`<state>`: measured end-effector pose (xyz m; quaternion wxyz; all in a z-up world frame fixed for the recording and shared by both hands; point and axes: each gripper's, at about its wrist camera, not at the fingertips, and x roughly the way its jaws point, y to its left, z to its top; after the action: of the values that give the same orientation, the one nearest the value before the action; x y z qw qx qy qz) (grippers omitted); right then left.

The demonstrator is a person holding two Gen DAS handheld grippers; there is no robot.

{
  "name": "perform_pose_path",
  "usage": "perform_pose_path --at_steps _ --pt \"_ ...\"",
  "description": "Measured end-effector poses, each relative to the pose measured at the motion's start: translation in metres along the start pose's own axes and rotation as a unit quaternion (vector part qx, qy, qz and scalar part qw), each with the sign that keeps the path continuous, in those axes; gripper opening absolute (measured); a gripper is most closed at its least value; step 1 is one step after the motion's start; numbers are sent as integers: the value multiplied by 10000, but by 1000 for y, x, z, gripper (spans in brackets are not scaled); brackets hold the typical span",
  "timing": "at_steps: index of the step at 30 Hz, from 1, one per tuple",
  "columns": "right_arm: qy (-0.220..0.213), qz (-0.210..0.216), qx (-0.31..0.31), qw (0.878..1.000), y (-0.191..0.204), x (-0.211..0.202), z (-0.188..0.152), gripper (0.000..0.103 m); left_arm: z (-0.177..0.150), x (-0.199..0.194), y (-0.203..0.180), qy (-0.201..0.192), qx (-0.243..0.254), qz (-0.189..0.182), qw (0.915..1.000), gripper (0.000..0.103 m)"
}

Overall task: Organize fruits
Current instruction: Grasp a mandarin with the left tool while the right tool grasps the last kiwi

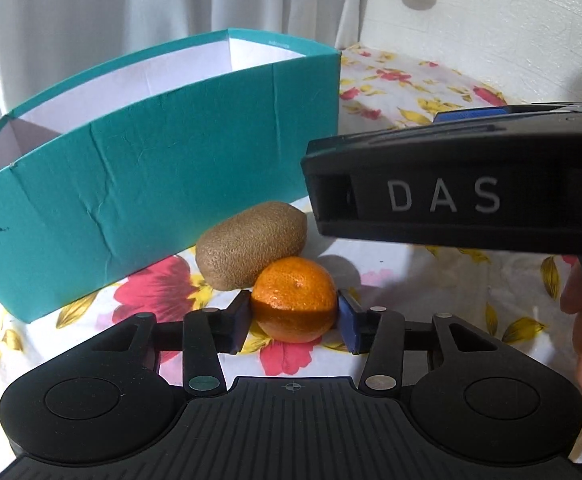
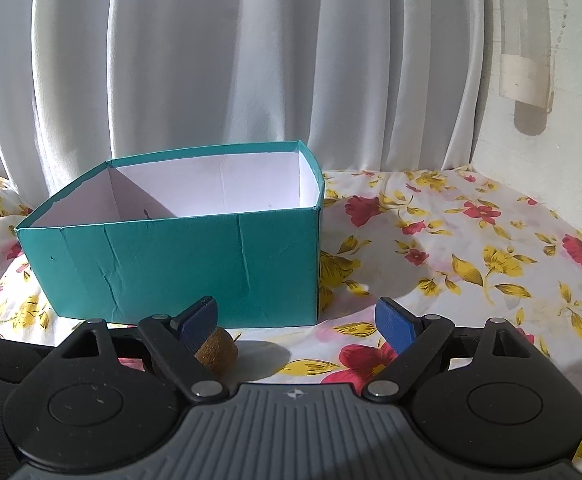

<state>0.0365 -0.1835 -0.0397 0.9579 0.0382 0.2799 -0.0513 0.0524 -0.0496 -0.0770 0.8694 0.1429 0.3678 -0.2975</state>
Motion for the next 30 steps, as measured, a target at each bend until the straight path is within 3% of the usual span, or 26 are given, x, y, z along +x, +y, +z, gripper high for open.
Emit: perform_pose_path --at_steps 17,30 --pt "137 18 16 9999 1 7 -2 87 -4 -8 0 -47 40 72 10000 47" --pt "295 188 -115 9993 10 14 -8 87 -15 -16 33 2 -529 467 9975 47"
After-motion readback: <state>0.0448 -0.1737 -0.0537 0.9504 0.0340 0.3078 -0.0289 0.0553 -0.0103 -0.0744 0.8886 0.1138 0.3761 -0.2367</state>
